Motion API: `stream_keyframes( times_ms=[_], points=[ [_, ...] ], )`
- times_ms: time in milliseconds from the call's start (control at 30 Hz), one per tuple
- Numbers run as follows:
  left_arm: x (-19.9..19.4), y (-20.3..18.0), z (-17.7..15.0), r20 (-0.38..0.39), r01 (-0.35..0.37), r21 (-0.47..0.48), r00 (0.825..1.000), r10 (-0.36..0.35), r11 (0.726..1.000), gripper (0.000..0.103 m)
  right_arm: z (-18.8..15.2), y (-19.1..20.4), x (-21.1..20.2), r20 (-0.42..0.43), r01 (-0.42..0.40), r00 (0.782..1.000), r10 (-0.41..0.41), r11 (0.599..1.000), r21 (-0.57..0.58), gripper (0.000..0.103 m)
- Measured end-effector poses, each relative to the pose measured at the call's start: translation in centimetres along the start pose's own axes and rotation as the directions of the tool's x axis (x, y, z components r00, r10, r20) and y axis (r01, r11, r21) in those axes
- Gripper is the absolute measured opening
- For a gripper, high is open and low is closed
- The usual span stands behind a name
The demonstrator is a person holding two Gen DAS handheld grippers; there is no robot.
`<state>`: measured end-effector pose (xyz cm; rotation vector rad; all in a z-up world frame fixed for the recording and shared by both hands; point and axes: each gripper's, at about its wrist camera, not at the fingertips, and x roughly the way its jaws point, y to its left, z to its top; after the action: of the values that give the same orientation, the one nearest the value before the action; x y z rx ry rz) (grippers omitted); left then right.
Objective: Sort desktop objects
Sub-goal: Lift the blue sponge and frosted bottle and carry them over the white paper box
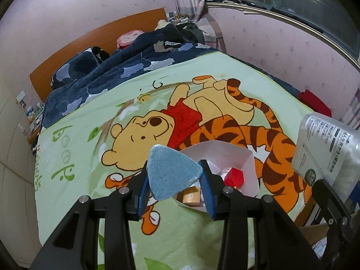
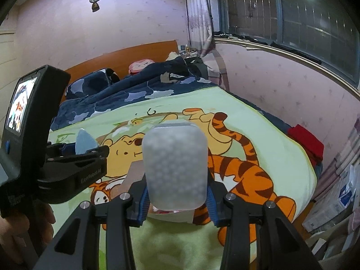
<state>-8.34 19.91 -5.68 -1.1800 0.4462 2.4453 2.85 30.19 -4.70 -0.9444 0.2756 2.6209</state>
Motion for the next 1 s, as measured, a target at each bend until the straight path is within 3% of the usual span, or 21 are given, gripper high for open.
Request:
stream_keyframes(
  times_ms=[1000],
  points=[
    [3.9, 0.1, -0.3, -0.085, -0.016, 0.018, 0.996, 0.018, 1.000, 0.041, -0.5, 0.7, 1.8, -0.051, -0.009, 0.999, 0.009, 1.000, 0.001, 0.042]
  ],
)
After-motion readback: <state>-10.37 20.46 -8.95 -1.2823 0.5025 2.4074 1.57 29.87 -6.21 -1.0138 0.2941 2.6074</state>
